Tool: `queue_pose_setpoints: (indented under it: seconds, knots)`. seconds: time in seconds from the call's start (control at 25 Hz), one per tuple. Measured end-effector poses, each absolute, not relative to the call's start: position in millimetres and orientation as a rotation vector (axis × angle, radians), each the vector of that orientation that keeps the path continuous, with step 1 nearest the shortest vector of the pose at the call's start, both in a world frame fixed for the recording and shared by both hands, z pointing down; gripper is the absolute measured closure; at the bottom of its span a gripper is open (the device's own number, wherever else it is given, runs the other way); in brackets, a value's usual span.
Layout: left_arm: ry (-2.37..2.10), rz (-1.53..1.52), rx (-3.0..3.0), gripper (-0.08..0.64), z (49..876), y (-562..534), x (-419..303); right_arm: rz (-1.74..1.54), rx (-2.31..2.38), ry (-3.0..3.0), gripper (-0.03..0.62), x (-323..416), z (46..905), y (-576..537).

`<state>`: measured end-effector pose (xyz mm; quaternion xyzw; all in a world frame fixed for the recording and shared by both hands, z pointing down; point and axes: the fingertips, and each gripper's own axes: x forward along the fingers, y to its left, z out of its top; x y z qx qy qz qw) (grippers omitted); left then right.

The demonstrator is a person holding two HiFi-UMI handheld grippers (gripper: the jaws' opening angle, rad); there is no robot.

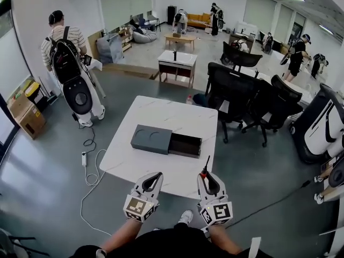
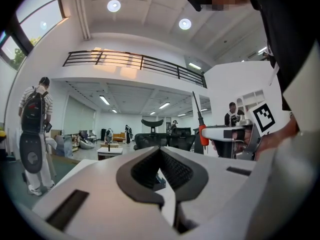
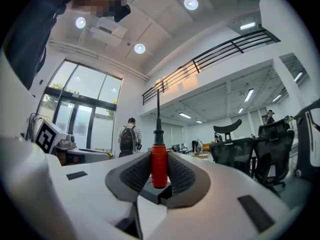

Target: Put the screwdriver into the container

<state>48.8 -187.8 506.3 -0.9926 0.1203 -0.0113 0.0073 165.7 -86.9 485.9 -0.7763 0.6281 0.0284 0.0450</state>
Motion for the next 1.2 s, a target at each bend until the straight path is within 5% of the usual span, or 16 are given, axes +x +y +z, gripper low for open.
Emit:
queue_pose_setpoints:
  seconds: [0.44, 1.2]
  knots:
    - [0.356, -0.061, -3.036, 0.555, 500.5, -223.5, 150.2, 0.101, -2.346, 1.953, 0.483, 260.7, 489.4, -118.1]
    - [0.288, -0.129, -3.082, 0.555, 521.6, -317.5, 192.5, 0.016, -2.457, 2.021, 0.483, 301.8, 522.5, -206.3]
